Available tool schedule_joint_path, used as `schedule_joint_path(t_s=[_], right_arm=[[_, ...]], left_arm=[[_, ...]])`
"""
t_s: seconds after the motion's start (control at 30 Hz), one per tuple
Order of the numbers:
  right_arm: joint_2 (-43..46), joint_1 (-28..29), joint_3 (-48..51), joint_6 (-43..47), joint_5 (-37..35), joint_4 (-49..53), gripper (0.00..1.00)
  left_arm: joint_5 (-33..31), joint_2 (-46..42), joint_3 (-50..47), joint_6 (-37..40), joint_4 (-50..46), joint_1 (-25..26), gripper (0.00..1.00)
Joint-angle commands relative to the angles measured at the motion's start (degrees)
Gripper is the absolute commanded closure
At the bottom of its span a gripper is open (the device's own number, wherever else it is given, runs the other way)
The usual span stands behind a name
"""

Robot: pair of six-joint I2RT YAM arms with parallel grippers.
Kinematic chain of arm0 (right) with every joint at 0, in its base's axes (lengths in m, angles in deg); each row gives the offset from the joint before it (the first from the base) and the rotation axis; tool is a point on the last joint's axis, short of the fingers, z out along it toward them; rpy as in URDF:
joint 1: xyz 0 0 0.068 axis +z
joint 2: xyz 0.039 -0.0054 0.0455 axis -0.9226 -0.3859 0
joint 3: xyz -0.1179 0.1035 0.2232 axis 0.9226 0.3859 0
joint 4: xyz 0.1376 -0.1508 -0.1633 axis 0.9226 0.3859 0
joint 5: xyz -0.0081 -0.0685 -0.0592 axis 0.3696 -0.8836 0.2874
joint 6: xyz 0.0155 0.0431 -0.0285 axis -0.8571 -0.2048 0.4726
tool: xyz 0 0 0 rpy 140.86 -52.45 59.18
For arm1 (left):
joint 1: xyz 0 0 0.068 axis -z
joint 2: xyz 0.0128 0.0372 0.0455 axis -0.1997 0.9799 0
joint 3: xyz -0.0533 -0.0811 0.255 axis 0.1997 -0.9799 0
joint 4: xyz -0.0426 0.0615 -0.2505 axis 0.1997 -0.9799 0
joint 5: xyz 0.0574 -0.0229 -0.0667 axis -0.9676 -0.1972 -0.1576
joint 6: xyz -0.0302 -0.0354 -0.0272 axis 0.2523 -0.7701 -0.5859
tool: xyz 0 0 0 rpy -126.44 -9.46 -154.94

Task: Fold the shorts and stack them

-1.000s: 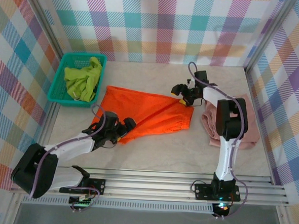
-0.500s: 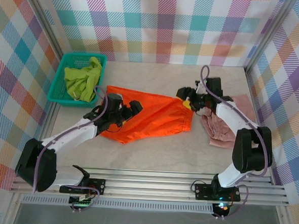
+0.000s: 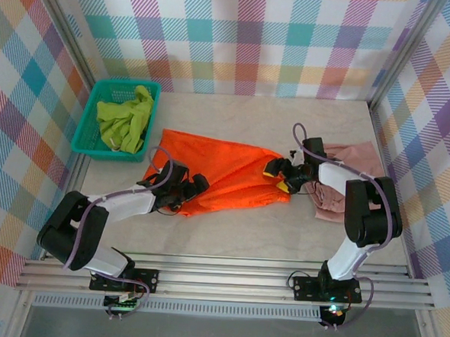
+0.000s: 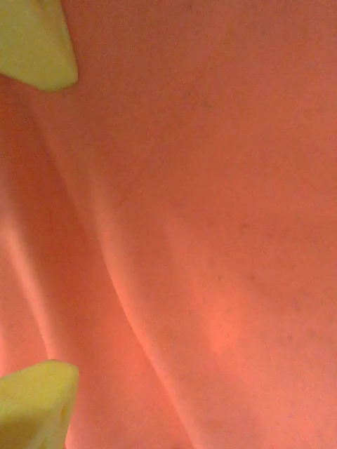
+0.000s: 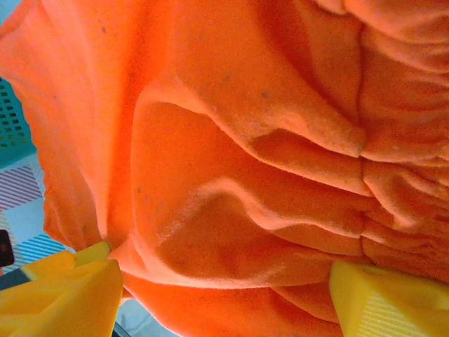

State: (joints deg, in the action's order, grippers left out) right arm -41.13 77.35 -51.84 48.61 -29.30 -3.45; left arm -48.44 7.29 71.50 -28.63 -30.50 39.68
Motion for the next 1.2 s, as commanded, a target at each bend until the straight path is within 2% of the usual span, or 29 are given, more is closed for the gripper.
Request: schedule_joint_path(t_s=[0.0, 0.13, 0.23, 0.3, 0.37, 0.77, 1.17], right_arm=[[-0.06, -0.74, 0.62, 4.15, -1.12, 4.16, 0.22], [6.68, -0.72, -1.39, 6.57, -2.92, 7.11, 0.22], [11.19, -0.73, -4.65, 9.22, -12.23, 14.62, 0.22], [11.53, -0.83, -6.76, 9.90, -18.94, 20.16, 0.17], [10.61, -0.91, -7.14, 10.28, -21.10, 21.92, 0.18], [1.48, 0.05, -6.16, 9.01, -18.21, 17.80, 0.37], [-4.37, 3.20, -9.13, 9.22, -19.62, 17.66, 0.42]], left_arm=[[-2.65, -0.72, -3.53, 0.84, -1.41, -0.96, 0.00], [-2.98, -4.82, -2.96, 1.60, -3.96, -1.03, 0.00], [-2.64, -7.91, -1.02, 2.97, -6.06, -1.02, 0.00], [-2.65, -8.84, 0.05, 3.60, -7.19, -1.03, 0.00], [-2.05, -9.04, 0.60, 3.69, -7.26, -1.03, 0.00], [-0.97, -8.43, -1.27, 2.51, -5.38, -0.94, 0.00], [-1.30, -8.56, -2.17, 2.42, -5.25, -0.99, 0.00]])
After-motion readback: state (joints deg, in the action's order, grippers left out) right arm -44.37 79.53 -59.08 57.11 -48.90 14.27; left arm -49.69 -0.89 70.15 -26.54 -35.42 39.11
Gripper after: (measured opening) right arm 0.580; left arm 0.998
